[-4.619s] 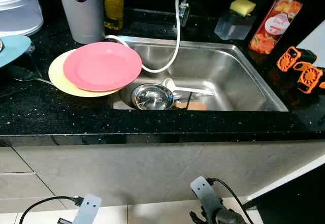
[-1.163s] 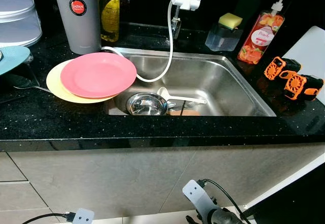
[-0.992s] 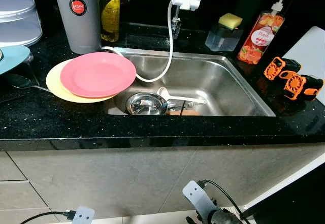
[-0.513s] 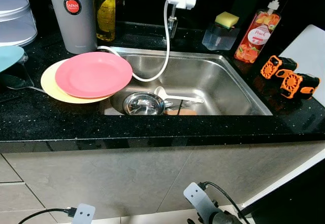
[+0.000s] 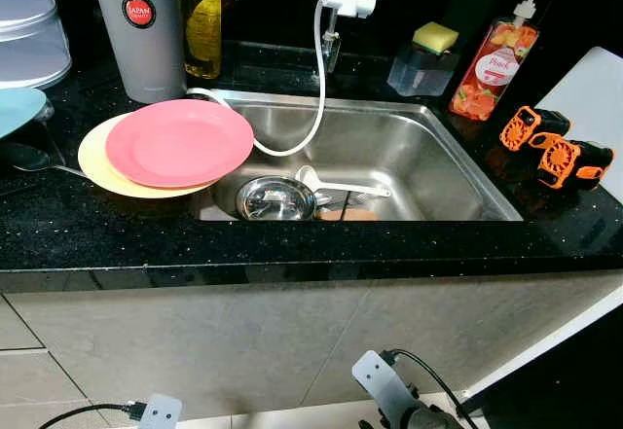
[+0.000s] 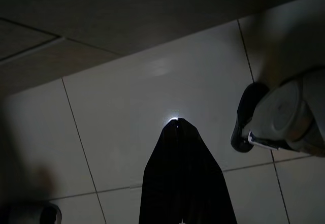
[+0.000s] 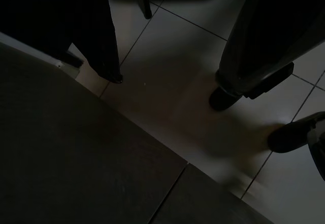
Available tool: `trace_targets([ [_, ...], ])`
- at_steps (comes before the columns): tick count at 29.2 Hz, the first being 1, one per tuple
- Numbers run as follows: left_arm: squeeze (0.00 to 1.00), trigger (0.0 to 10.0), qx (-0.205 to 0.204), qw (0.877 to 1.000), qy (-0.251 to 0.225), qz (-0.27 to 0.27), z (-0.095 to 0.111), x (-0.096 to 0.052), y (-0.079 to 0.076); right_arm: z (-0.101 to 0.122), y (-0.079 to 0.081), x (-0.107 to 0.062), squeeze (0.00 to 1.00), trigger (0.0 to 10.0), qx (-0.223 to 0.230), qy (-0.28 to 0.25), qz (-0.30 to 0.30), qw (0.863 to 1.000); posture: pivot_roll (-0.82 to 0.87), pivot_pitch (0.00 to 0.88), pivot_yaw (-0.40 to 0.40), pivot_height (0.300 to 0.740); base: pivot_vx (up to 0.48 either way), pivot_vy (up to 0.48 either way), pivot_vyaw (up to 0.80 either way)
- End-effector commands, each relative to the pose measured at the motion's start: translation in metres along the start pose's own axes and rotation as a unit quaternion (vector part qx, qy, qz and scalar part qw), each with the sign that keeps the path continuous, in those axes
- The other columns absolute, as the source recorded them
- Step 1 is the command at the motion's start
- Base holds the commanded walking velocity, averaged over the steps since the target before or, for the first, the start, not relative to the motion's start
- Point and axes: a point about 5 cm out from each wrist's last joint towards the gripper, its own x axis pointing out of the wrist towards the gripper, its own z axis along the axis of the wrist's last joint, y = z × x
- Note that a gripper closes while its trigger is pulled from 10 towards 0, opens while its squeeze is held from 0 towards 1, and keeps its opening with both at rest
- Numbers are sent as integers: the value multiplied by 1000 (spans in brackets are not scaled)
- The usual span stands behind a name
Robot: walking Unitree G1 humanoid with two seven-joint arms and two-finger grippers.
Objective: Kitchen organization
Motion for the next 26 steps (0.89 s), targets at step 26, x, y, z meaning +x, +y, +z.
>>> trace_targets([
  [26,0,10000,-2,1000,21,-14,-7,-2,-8,-2,-1,-1,0,10000,17,-5,8,1000,184,0,-153,740,-138,230,0],
])
